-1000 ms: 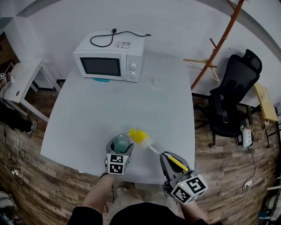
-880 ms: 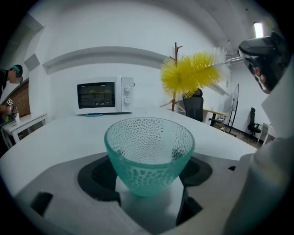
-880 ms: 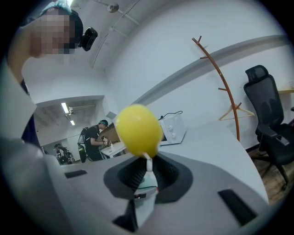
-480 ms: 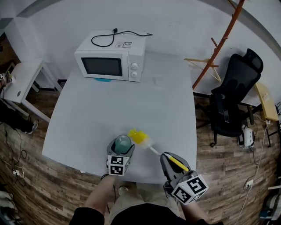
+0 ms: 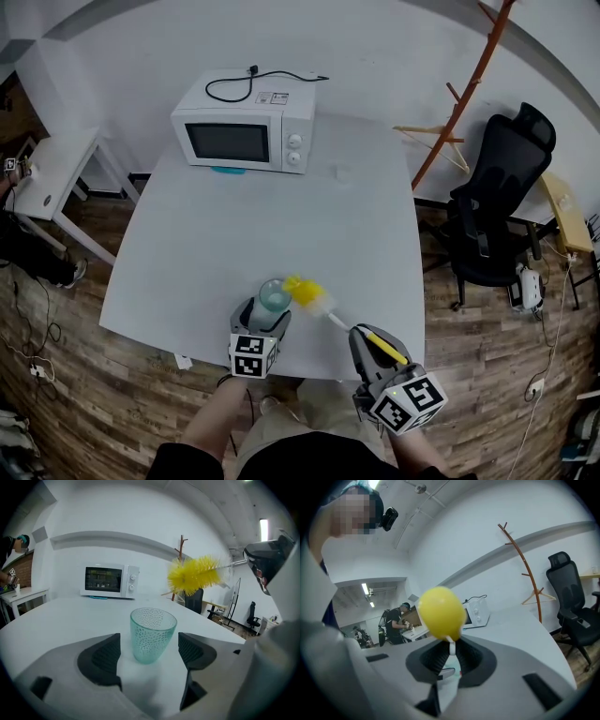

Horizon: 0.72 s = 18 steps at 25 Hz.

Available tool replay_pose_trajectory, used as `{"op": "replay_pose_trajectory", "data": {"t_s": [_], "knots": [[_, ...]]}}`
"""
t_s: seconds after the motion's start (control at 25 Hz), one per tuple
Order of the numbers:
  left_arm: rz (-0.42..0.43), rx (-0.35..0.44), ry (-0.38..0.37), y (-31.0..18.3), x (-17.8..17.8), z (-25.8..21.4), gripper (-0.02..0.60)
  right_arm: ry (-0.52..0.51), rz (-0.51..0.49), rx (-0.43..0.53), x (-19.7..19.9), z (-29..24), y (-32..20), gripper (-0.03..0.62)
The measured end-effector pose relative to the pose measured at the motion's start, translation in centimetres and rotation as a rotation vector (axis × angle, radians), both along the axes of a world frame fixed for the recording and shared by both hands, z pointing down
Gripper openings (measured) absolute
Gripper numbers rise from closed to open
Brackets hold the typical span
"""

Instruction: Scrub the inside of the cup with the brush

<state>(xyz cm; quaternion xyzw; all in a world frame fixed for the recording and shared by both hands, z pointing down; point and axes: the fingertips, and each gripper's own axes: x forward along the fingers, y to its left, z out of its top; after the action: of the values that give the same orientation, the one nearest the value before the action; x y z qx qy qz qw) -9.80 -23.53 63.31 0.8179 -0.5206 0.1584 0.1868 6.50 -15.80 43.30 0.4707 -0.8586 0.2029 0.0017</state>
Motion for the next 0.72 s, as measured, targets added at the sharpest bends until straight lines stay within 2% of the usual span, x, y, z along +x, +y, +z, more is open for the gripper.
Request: {"op": "replay_pose_trajectory", "data": {"t_s": [0.2, 0.24, 0.28, 0.32, 0.36, 0.4, 0.52, 0.72], "knots": [[-0.018, 0.012, 0.049, 2.5, -1.3, -2.3, 0.383, 0.000, 0.026, 0.005, -0.9, 0.0, 1.9, 0.049], [-0.028, 0.015, 0.048, 3.1, -1.8, -2.7, 0.358, 0.000, 0.031, 0.006, -1.1, 0.1, 2.3, 0.049], [-0.045, 0.019, 0.045, 3.7, -2.3, -3.1, 0.279, 0.002, 0.035, 0.007, -1.4, 0.2, 2.7, 0.049], [-0.066, 0.024, 0.046, 4.3, -2.9, -3.5, 0.167, 0.004, 0.038, 0.008, -1.7, 0.2, 3.1, 0.049], [-0.087, 0.028, 0.054, 4.9, -3.5, -3.8, 0.106, 0.006, 0.041, 0.010, -2.0, 0.3, 3.5, 0.049], [-0.103, 0.030, 0.067, 5.5, -4.0, -4.2, 0.081, 0.009, 0.043, 0.013, -2.3, 0.4, 4.0, 0.049], [-0.116, 0.034, 0.100, 7.1, -5.0, -5.1, 0.040, 0.022, 0.048, 0.017, -3.2, 0.7, 5.3, 0.049], [-0.113, 0.045, 0.119, 9.4, -6.1, -6.6, 0.018, 0.034, 0.073, 0.008, -3.8, 1.5, 7.3, 0.049]]}}
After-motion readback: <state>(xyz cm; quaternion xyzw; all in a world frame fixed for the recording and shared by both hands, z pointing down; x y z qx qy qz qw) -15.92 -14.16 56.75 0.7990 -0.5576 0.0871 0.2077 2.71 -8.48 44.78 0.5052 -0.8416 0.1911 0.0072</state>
